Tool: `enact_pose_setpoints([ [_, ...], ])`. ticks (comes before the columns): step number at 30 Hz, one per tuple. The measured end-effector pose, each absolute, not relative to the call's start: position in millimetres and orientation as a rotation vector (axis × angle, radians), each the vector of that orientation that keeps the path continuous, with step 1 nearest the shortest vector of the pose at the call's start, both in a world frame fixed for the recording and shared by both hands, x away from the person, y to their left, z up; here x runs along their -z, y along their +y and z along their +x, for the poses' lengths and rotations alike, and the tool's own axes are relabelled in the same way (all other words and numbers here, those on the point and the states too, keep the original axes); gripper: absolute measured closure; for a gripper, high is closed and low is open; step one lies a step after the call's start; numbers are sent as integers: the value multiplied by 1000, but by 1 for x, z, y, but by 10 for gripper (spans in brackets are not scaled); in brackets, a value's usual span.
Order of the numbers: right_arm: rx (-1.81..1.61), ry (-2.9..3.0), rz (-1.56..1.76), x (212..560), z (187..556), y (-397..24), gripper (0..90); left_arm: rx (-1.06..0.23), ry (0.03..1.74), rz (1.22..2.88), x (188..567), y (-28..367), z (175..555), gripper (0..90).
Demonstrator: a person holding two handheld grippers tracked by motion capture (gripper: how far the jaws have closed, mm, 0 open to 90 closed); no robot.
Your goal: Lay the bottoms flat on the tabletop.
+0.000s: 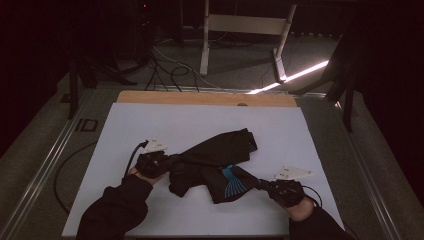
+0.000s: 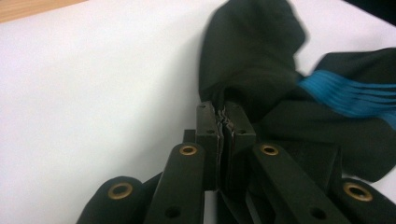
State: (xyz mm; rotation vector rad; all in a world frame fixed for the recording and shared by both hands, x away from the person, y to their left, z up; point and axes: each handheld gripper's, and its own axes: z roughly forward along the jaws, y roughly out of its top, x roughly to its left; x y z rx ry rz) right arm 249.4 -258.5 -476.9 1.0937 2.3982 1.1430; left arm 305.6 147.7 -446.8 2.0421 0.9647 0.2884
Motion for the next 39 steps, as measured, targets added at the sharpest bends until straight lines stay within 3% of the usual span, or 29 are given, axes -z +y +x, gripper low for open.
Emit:
enact_pose_setpoints([
  [11,-1113,2320,1186,473,245,-290,887,-291,1098,2032,458,194,292,874],
  [28,-1084,2350,1249,481,216,-316,884,67,1055,2054,482,196,237,868],
  [34,-1075,2342,1241,481,212,-318,873,94,998,2099,489,191,231,858],
  [37,-1084,2332,1218,480,212,-316,851,38,982,2066,483,195,235,812],
  [39,-1097,2303,1218,474,214,-316,734,-5,975,2045,475,197,237,703],
])
